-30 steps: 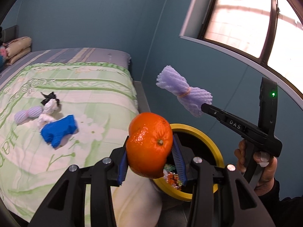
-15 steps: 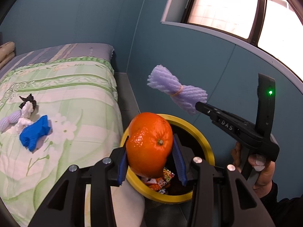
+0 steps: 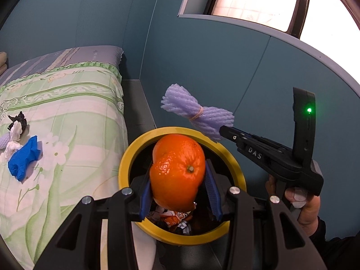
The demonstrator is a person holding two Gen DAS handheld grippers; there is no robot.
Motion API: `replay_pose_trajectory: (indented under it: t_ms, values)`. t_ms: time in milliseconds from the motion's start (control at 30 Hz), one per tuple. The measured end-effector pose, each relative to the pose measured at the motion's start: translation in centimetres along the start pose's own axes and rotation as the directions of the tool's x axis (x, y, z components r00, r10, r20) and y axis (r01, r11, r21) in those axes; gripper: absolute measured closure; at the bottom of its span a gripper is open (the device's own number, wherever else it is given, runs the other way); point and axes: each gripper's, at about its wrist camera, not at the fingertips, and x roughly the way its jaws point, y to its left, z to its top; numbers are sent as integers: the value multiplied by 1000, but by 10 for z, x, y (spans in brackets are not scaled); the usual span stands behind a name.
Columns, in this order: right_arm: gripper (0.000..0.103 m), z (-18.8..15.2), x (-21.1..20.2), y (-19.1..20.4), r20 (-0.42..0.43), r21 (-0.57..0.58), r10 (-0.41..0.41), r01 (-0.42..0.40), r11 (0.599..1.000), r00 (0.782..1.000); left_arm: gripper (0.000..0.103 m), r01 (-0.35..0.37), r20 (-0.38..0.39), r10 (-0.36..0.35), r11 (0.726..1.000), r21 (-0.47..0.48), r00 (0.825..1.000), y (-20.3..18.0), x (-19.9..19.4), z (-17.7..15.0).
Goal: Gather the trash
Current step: 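Open both tools to drop the tangerine and foam net into the bin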
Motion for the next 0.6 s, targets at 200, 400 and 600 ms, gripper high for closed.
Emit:
replay_pose_trajectory:
  t_ms: [200, 400, 600]
  values:
    - [93, -5, 11, -3, -37, 12, -13, 14, 1000, 999, 64, 6, -29, -7, 1000, -10, 1000, 0, 12, -4]
    - [93, -9, 25, -9, -89, 40, -21, 25, 999, 996, 63, 11, -81, -13, 1000, -15, 997, 0, 30, -12]
    - [92, -14, 30, -10, -112, 43, -18, 23, 999, 994, 63, 27, -115, -32, 999, -42, 993, 5, 40, -17]
